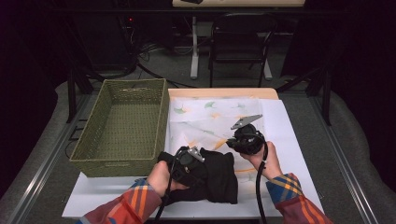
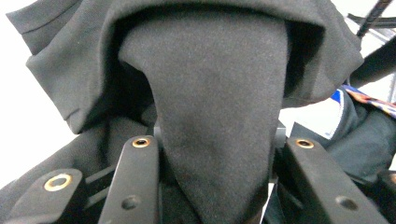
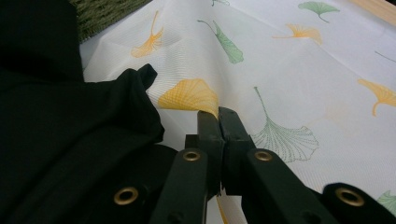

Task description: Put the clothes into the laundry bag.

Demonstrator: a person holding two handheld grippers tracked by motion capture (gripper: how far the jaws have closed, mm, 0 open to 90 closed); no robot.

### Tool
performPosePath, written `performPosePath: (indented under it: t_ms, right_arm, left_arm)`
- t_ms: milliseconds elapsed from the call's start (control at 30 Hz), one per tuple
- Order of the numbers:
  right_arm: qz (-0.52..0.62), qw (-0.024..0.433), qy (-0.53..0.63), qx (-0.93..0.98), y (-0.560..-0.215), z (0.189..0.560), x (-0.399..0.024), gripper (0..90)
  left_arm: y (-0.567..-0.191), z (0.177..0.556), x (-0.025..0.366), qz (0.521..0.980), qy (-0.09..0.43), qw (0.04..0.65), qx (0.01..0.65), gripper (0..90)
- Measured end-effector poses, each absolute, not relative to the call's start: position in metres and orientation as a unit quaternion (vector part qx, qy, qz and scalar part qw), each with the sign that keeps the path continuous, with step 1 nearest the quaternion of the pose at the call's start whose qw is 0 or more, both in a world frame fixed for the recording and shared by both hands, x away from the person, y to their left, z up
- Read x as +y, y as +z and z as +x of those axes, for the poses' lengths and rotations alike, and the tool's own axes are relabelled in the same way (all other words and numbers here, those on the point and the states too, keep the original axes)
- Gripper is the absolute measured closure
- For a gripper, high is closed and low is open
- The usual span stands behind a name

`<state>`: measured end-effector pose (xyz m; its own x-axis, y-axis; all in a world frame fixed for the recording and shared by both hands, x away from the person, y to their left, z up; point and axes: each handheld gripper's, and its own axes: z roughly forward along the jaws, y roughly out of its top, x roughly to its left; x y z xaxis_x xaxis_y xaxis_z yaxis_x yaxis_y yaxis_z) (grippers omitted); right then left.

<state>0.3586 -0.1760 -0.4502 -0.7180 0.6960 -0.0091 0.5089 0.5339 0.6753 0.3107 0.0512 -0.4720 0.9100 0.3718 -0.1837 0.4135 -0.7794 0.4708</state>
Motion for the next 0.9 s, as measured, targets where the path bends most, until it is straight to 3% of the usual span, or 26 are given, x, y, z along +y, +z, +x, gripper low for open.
performPosePath:
  t_ms: [133,900]
  right_arm:
    - [0.346,0.141,0.34,0.863,-0.447,0.358,-0.176,89.8]
    - [0.355,0.152,0.346,0.855,-0.45,0.361,-0.177,89.8]
  left_arm:
    - [-0.477,0.311,0.045,0.941,-0.038,0.256,0.219,62.8]
    - [-0.456,0.296,0.03,0.949,-0.02,0.273,0.154,63.0]
